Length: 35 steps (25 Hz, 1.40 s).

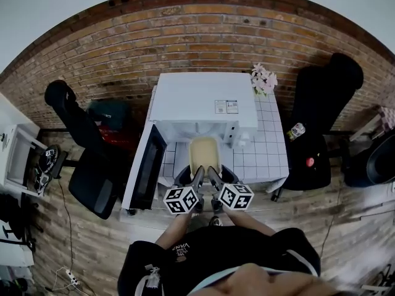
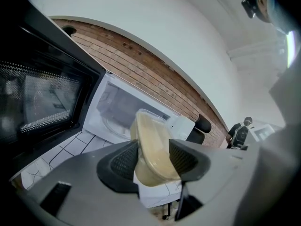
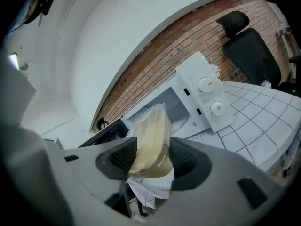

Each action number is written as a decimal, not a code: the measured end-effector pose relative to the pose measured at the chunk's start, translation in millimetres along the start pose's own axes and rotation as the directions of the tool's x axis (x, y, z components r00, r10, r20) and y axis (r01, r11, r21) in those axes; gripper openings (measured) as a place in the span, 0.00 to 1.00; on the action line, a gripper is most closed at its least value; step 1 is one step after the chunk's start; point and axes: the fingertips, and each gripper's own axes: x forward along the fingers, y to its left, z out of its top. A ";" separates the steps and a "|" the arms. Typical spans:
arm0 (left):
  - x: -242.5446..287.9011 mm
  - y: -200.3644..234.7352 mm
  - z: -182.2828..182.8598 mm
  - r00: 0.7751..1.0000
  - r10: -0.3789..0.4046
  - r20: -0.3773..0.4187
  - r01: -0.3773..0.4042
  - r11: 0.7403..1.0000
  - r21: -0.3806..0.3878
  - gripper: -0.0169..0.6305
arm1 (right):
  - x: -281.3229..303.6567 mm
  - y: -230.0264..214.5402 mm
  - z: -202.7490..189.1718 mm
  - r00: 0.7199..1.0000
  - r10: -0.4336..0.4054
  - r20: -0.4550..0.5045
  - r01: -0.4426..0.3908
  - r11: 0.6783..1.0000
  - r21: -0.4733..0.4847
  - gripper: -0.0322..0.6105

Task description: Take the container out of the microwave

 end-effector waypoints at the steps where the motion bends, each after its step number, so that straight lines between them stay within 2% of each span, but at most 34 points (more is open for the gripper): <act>1: -2.4 -1.2 -0.3 1.000 0.002 0.003 -0.002 1.000 0.000 0.35 | -1.9 1.1 -0.5 1.000 0.005 0.000 -0.005 1.000 -0.001 0.38; 7: -8.3 -9.8 -1.9 1.000 -0.014 0.010 0.013 1.000 0.011 0.35 | -12.7 3.0 0.3 1.000 0.004 0.012 -0.004 1.000 -0.006 0.38; 18: -22.3 -2.0 12.6 0.993 -0.113 -0.026 0.114 0.993 0.034 0.35 | -16.2 27.4 -4.0 0.994 -0.067 0.086 0.067 0.998 0.007 0.38; 35: -55.0 19.0 22.2 0.969 -0.229 -0.095 0.235 0.970 0.056 0.35 | -20.5 66.0 -29.6 0.971 -0.174 0.166 0.169 0.985 0.040 0.38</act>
